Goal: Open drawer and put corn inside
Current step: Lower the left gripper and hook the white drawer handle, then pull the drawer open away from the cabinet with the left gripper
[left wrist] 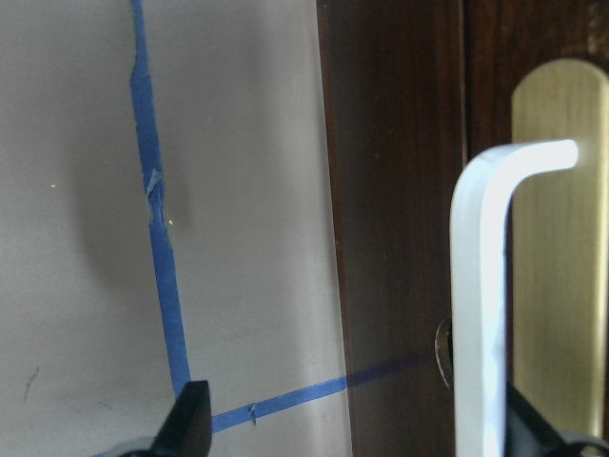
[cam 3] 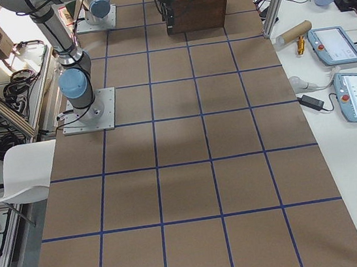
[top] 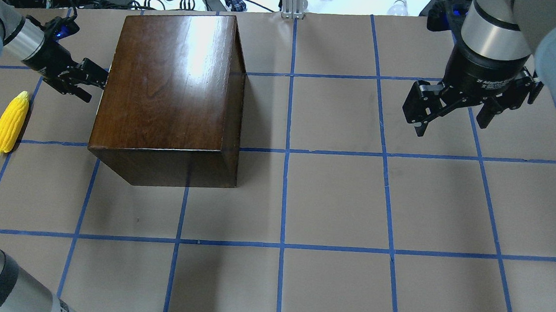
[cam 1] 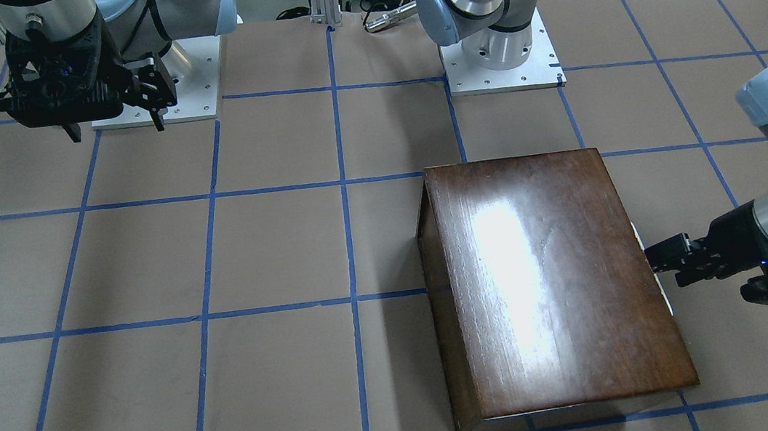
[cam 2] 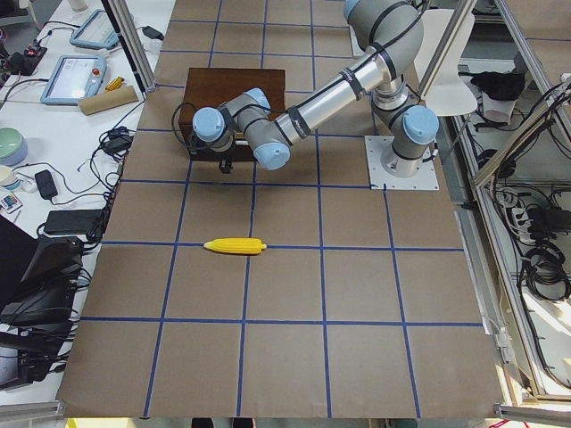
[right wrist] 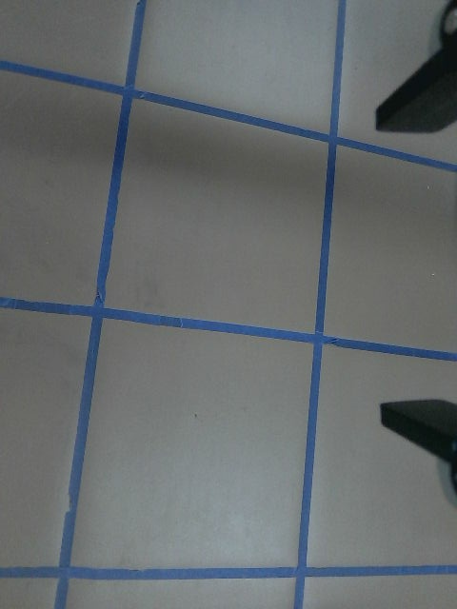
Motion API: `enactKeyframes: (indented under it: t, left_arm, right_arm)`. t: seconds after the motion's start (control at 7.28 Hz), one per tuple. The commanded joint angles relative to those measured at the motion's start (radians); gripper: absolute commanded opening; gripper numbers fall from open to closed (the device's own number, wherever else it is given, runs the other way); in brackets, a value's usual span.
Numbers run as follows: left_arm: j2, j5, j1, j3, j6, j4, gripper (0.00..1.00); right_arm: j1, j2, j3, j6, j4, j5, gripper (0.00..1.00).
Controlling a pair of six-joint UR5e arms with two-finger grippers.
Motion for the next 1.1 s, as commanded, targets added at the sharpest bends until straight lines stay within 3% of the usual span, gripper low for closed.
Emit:
enactKeyframes:
  t: [0.0,0.96]
  left_arm:
    - [-0.007,0.002,0.002,0.004,0.003,0.005,1.0]
    - [-0.01,0.049,0.087,0.011,0.012,0.008,1.0]
  right_arm:
    - [0.0,-0.001,0.0,0.0,0.0,0.002,1.0]
    - [0.0,-0.001,0.0,0.0,0.0,0.0,1.0]
